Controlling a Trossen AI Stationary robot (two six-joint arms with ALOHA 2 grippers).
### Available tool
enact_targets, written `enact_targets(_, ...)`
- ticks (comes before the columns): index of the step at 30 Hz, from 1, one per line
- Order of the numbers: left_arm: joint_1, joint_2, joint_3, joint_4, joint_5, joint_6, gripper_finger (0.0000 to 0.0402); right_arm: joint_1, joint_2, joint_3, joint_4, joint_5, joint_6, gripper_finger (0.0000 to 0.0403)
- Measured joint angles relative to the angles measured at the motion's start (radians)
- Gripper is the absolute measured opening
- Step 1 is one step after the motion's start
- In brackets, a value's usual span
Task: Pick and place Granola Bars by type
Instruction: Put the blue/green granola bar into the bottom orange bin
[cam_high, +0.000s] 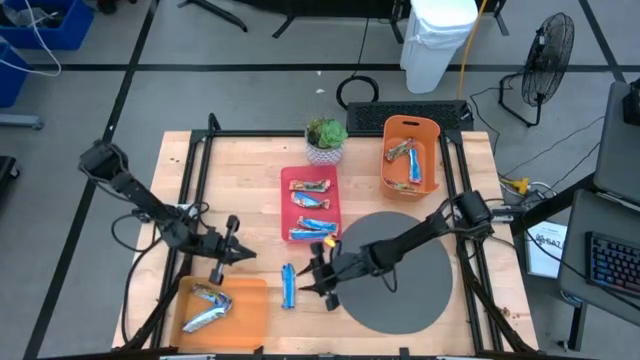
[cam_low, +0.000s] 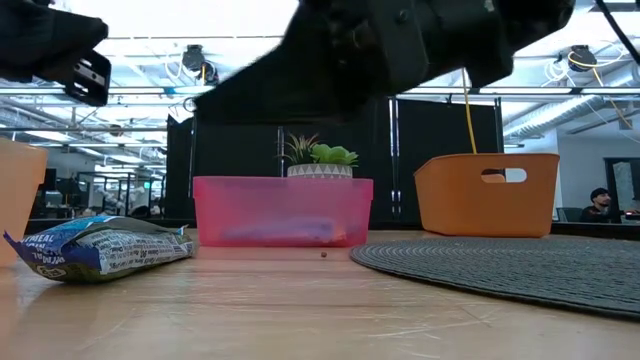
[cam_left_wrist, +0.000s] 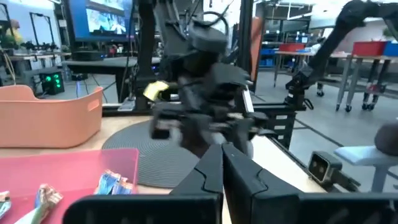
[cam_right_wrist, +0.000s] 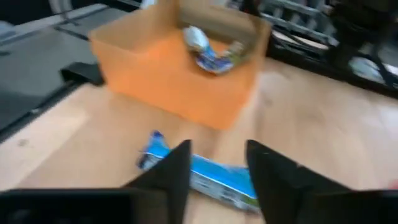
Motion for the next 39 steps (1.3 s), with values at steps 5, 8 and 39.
enact_targets(5,0.041,0.005,0.001,0.003,0.061,-0.010,0.0004,0.001,0.049,0.071,0.013,-0.091,-0.025,0.0034)
enact_targets(8,0.055,0.007,0.001,-0.001,0.083,-0.013,0.0007,0.001,0.080,0.092,0.040,-0.110,-0.037,0.0011)
enact_targets(39,0.123,0.007,0.002,-0.061,0.078,-0.094,0.0030,-0.030,0.175,0.318,-0.543,-0.030,0.066,0.0000)
